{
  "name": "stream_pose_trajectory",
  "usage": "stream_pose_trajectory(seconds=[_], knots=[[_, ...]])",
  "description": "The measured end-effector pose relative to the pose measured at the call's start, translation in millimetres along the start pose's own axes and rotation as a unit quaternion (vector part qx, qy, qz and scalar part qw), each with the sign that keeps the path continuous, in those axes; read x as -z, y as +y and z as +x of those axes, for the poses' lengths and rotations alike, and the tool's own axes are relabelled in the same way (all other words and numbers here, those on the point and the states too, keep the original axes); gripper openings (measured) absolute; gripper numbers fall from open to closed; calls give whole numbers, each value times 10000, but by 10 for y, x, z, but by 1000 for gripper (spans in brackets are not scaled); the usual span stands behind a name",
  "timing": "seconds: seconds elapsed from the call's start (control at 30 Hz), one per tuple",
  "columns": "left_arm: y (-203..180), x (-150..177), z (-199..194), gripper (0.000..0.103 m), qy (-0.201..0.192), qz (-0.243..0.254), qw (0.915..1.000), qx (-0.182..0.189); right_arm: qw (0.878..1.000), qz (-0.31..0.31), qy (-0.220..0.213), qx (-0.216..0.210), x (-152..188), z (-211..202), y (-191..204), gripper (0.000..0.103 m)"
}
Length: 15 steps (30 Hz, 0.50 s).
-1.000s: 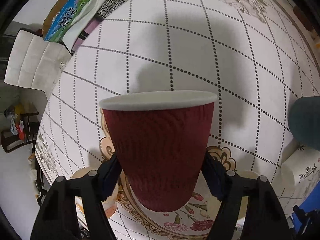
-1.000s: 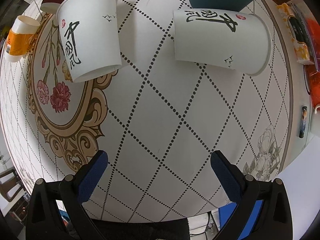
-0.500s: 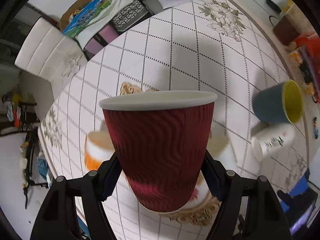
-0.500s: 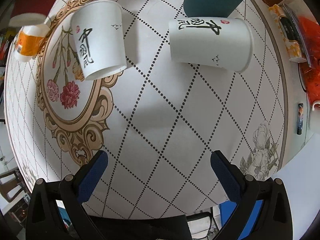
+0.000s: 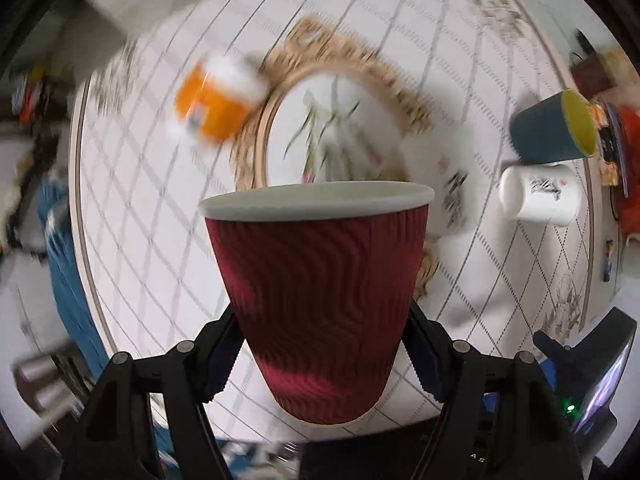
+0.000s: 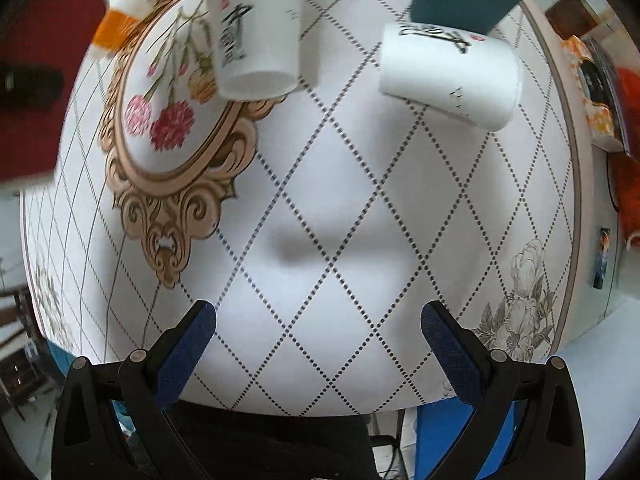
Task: Flip cup upside down
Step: 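Carry the red cup with the left tool toward the right tool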
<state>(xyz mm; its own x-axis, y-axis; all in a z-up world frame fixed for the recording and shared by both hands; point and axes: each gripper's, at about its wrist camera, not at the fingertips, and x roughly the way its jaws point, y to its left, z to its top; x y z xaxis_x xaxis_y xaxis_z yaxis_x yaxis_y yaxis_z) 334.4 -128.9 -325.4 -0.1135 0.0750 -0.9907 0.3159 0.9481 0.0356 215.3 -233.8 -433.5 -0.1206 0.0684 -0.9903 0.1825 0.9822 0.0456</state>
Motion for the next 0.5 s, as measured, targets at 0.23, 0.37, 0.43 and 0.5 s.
stream_pose_trajectory(seconds=[0.23,0.37,0.43,0.5], knots=[[317,411,364,72,301,-847,9956,265,9989,-459,92,80,171,142,216,103],[421,544,609,72,519,-1117,9918,345,9977,-643,196,97,282,219,330,103],[438,590,696,72,581,-1163,9909,355,9969,-737,228,136,322,242,369,103],[451,631,789,72,635,-1177,9904,344,9965,-775,259,159,375,266,424,103]])
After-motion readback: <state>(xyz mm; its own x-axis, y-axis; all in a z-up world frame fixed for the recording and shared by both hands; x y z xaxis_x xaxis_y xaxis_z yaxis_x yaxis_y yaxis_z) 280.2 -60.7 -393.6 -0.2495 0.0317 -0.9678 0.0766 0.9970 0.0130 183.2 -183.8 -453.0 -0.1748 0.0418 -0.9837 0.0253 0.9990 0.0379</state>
